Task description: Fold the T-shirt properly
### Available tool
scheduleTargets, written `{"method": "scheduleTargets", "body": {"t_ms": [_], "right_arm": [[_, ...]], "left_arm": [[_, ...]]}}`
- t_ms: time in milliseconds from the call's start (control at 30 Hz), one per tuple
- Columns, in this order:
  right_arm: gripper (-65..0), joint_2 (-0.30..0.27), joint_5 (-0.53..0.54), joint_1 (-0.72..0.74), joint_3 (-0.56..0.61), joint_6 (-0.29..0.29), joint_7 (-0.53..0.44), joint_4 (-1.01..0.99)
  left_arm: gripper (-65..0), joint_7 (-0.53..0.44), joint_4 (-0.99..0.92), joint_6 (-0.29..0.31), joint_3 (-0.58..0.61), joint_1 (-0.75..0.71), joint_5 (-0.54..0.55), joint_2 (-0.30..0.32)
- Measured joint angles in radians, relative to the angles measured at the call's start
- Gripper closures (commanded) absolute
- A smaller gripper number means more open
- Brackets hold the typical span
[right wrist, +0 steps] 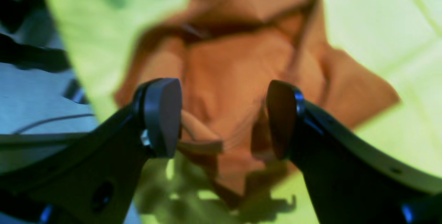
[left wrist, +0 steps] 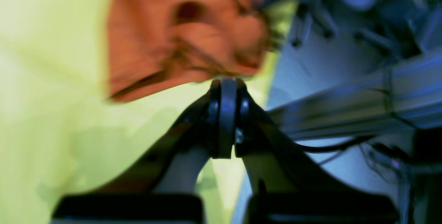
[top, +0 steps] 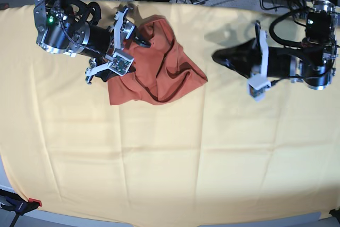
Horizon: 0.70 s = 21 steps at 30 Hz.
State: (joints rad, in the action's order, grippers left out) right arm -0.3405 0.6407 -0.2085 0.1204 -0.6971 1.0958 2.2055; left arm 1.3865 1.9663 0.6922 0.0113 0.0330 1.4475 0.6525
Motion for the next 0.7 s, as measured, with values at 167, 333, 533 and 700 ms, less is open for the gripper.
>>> {"method": "scheduleTargets", "body": {"t_ms": [167, 333, 533, 700], "right_arm": [[-41.4, 0.003, -0.005, 0.000, -0.126, 0.000, -0.033, 0.000], [-41.4, 0.003, -0.005, 0.000, -0.251, 0.000, -0.042, 0.000], [-41.4, 0.003, -0.005, -0.023, -0.308, 0.024, -0.042, 0.000], [-41.4, 0.005, -0.005, -0.056, -0.307, 0.024, -0.053, 0.000]], "left_arm": [[0.0, -0.053, 0.033, 0.001, 0.211, 0.013, -0.153, 0.002], [0.0, -0.254, 0.033, 0.003, 0.396, 0.020, -0.507, 0.003], [-30.5, -0.394, 0.033, 0.001, 0.536, 0.068, -0.769, -0.020], [-33.9, -0.402, 0.032, 0.001, 0.566, 0.100, -0.805, -0.076]]}}
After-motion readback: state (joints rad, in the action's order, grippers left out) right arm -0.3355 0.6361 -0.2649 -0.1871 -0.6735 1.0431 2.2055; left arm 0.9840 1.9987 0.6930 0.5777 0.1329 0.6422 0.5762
